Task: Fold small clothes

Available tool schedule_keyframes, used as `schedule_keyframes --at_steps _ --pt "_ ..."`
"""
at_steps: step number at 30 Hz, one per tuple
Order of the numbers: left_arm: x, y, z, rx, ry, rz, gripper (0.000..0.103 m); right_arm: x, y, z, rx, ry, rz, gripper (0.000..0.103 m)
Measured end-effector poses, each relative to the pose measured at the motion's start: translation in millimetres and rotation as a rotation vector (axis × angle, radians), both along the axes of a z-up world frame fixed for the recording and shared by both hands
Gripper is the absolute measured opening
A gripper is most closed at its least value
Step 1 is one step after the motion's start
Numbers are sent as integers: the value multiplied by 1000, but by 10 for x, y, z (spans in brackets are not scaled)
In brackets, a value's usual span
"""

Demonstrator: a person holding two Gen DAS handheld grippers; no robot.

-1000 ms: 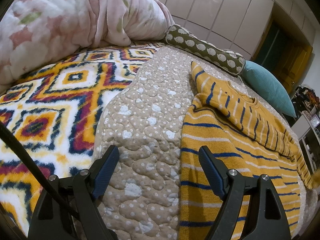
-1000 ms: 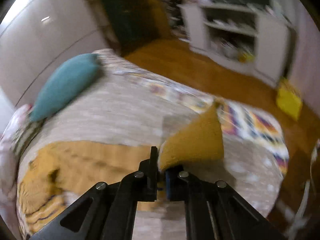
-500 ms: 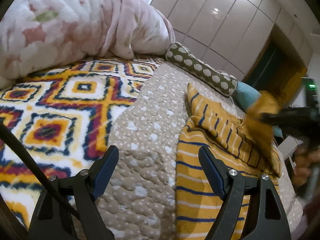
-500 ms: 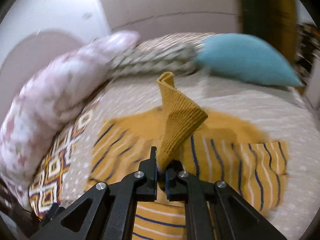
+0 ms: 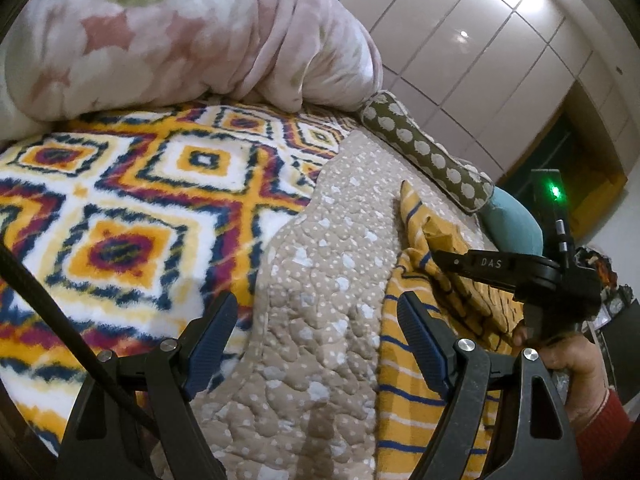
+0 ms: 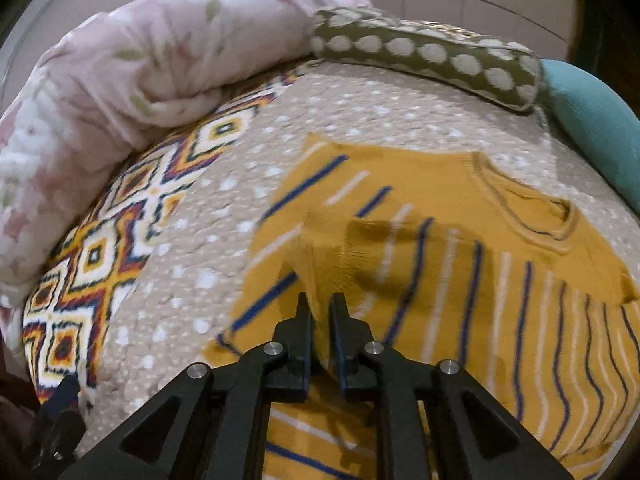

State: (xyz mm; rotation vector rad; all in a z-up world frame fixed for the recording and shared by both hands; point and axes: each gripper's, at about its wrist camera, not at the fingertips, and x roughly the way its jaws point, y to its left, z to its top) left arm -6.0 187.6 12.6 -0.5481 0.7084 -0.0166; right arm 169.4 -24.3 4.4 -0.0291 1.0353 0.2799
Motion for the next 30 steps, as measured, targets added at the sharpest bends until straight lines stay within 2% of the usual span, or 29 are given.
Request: schedule_keyframes --at_steps 4,8,13,15,17,19,20,23,27,30 --pt "-18 -21 15 19 -6 5 81 -82 40 78 -15 -19 45 15" --pt "-2 -57 15 32 -4 -4 81 -77 34 117 -97 -55 23 15" --pt "1 -61 10 32 -3 -7 81 17 225 -42 -95 18 53 11" --pt "6 -66 11 32 -5 -11 81 44 278 -50 -61 29 56 11" --pt "-8 -77 24 46 -14 -17 81 65 219 3 31 47 50 12" --pt "-1 -107 42 71 -25 -27 81 30 20 157 170 50 27 20" --pt "-11 -138 60 86 -39 -37 81 -6 -68 226 210 48 19 29" --pt "-20 -223 81 99 -60 -72 81 -298 -453 505 261 4 -8 43" --pt "-3 -360 64 105 -30 -166 81 -946 -1221 769 233 -21 -64 46" --pt "-67 -396 60 49 -15 -242 74 -1567 -1917 782 110 -52 -159 49"
